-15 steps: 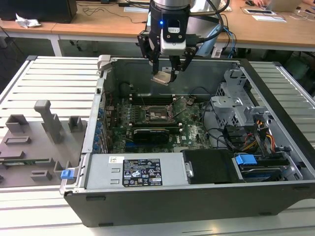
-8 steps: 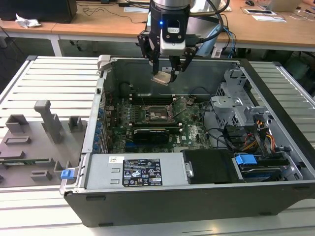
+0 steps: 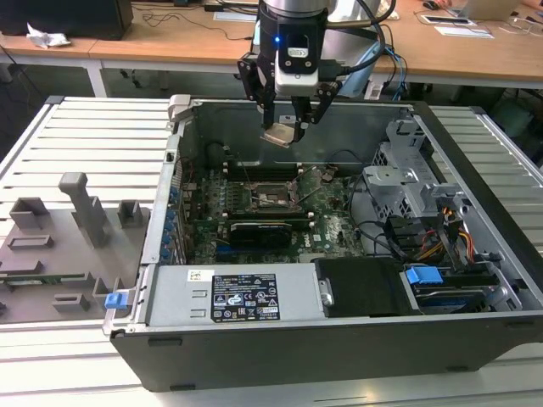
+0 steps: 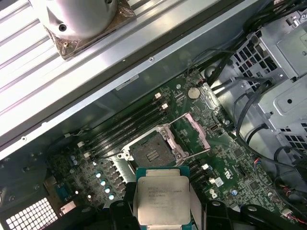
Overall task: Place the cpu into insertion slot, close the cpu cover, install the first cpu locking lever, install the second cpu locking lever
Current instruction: 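Place the cpu into insertion slot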
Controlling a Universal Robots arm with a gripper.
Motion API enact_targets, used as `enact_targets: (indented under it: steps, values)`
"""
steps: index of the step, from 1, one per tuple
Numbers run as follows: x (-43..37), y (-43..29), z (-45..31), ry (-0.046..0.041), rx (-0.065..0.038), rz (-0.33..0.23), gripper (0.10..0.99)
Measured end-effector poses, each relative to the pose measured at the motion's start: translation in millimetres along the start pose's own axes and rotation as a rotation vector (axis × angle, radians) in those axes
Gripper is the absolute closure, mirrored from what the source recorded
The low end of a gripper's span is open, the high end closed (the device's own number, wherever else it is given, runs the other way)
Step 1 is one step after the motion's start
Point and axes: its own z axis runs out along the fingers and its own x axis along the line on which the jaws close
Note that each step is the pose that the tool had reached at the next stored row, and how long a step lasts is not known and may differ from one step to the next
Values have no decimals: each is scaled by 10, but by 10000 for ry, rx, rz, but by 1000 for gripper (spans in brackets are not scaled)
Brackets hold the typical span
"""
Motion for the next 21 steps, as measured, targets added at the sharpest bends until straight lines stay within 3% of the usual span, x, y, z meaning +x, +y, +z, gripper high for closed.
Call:
enact_targets:
  steps: [21]
  values:
    - [0, -2, 18, -34, -34, 524, 561]
